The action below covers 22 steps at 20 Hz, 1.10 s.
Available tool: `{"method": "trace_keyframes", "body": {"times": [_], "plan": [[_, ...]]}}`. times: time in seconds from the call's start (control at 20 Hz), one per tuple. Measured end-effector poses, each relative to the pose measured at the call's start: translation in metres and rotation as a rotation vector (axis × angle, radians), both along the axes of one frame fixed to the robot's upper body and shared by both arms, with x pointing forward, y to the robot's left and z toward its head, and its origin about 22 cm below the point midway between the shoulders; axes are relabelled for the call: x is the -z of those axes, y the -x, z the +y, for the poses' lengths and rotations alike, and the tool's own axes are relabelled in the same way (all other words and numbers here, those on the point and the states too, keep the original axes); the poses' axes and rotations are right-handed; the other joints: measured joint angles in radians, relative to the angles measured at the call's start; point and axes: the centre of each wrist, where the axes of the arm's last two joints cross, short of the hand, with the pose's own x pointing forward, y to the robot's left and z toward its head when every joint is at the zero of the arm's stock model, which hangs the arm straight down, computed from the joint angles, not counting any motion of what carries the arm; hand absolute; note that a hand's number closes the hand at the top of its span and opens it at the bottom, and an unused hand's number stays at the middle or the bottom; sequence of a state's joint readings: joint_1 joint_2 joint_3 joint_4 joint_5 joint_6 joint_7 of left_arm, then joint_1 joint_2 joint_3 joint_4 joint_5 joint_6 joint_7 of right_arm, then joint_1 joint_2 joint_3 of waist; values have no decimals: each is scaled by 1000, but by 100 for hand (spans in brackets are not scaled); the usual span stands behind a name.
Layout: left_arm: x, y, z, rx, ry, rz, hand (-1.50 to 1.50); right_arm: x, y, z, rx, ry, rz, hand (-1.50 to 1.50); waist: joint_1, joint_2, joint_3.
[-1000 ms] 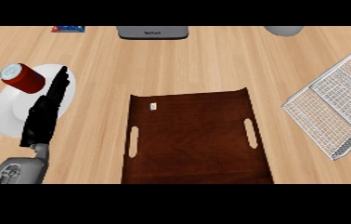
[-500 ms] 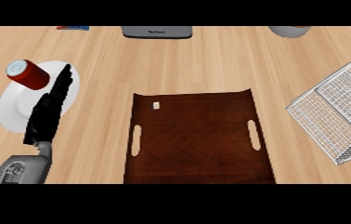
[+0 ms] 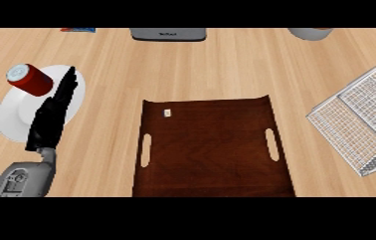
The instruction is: Pick the sweet potato from the tray and place it in the tiered basket
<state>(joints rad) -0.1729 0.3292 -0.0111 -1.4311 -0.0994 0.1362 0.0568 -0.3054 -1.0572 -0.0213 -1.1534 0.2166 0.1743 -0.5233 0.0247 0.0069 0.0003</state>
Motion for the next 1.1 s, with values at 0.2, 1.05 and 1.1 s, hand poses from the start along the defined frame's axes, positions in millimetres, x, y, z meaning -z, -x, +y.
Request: {"method": "trace_keyframes", "body": {"times": [0.2, 1.05, 1.1], "plan": [[-1, 1, -4, -2, 3, 1, 0, 12, -7, -7, -15, -45, 57, -150, -4, -9, -10], [3, 3, -1, -12, 3, -5, 0, -32, 5, -74, 121, -449, -43, -150, -14, -4, -1], [2, 3, -2, -10, 3, -7, 0, -34, 10, -83, 146, -463, -30, -150, -11, -3, -1]]}}
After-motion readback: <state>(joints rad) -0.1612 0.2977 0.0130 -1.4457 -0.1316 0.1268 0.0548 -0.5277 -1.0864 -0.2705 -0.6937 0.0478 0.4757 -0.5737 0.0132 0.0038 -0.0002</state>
